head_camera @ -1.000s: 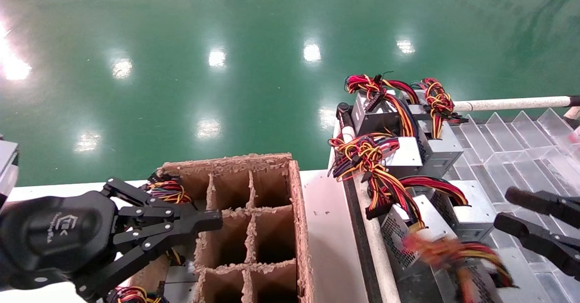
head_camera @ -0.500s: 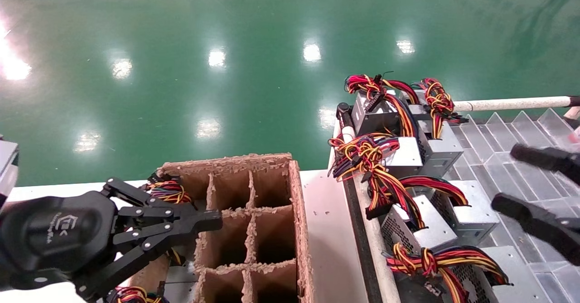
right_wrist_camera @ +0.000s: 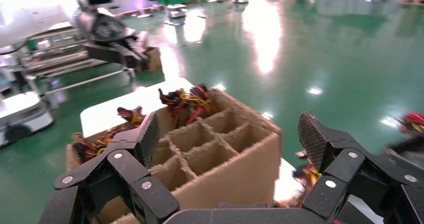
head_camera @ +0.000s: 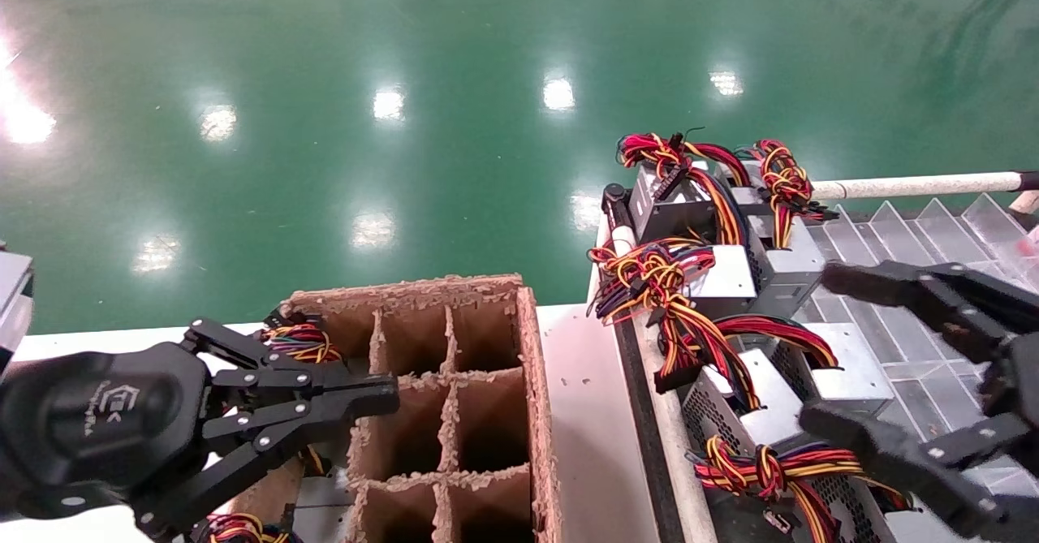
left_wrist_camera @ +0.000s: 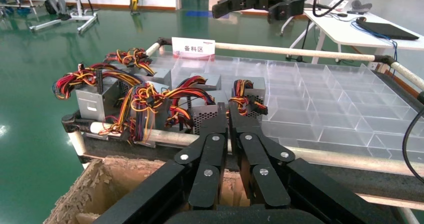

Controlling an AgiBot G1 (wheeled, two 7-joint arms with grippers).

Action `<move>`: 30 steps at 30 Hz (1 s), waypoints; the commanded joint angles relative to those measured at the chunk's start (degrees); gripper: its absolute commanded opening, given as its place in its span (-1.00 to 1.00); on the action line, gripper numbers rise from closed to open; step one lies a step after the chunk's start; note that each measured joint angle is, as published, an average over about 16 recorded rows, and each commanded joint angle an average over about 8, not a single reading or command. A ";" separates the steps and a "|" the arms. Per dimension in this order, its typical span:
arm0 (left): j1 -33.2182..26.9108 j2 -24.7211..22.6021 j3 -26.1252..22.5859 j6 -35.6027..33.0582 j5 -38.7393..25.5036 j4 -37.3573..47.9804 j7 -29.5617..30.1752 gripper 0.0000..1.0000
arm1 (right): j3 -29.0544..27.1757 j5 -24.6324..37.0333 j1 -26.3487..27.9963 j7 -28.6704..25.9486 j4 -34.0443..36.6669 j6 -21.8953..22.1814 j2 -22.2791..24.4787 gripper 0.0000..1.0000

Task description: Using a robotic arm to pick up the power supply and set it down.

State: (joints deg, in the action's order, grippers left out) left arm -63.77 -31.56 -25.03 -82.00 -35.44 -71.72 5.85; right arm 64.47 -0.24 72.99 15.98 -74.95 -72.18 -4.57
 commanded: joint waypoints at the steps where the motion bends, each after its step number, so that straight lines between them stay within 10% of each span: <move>1: 0.00 0.00 0.00 0.00 0.00 0.00 0.00 1.00 | -2.06 1.79 -0.49 -1.14 0.06 -0.58 -1.30 1.00; 30: 0.00 0.00 0.00 0.00 0.00 0.00 0.00 1.00 | -31.19 27.10 -7.36 -17.21 0.88 -8.70 -19.60 1.00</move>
State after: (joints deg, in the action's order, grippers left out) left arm -63.77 -31.56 -25.04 -82.00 -35.44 -71.72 5.85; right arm 33.27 26.88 65.63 -1.24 -74.07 -80.88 -24.18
